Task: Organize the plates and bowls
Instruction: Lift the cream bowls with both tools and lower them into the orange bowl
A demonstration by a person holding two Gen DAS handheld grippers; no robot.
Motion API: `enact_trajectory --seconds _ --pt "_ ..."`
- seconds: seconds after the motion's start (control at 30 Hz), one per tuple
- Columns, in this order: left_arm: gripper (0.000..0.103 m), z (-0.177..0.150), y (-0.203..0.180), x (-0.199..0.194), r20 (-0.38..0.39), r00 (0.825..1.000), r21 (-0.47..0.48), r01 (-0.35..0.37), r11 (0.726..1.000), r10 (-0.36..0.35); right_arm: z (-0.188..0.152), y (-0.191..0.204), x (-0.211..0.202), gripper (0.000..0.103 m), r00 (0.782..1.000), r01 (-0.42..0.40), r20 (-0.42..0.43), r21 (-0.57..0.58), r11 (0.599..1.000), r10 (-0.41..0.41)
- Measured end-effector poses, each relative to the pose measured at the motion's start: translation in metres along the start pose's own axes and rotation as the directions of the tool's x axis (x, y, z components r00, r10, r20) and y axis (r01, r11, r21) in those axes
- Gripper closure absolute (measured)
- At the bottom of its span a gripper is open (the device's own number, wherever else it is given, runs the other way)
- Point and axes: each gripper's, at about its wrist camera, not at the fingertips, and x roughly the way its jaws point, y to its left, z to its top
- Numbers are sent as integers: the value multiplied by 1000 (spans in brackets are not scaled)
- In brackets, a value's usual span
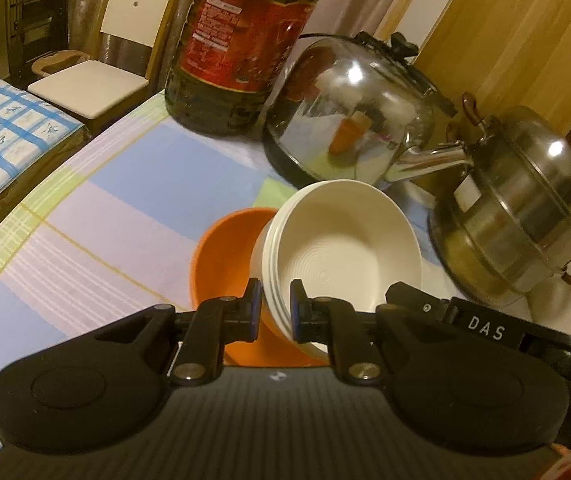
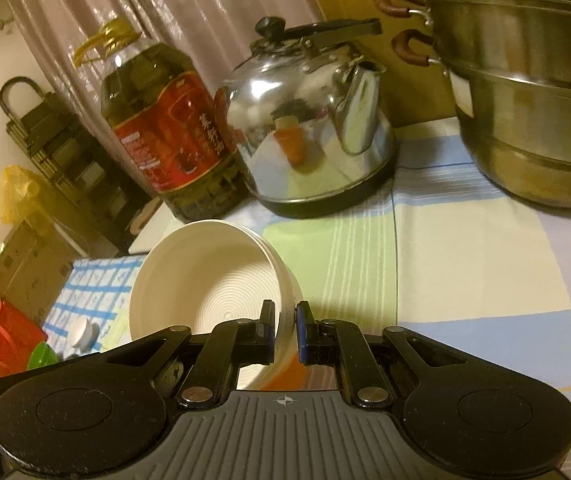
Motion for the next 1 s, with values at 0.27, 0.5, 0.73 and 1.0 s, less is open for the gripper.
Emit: enact_trajectory --seconds 0.27,0.5,0.73,1.0 --pt "90 -3 11 9 -41 999 -10 -22 1000 22 -6 12 13 92 999 30 -27 -67 997 -32" --pt "90 -5 15 13 -65 997 -12 -35 999 34 -11 17 21 92 998 44 -49 -117 992 -50" --pt "90 -5 15 15 -65 997 -5 -42 999 41 -14 19 24 92 997 56 -51 -145 988 -64" --pt "90 -4 16 15 -66 997 -6 -41 999 41 -15 19 25 92 997 56 -49 -144 988 -63"
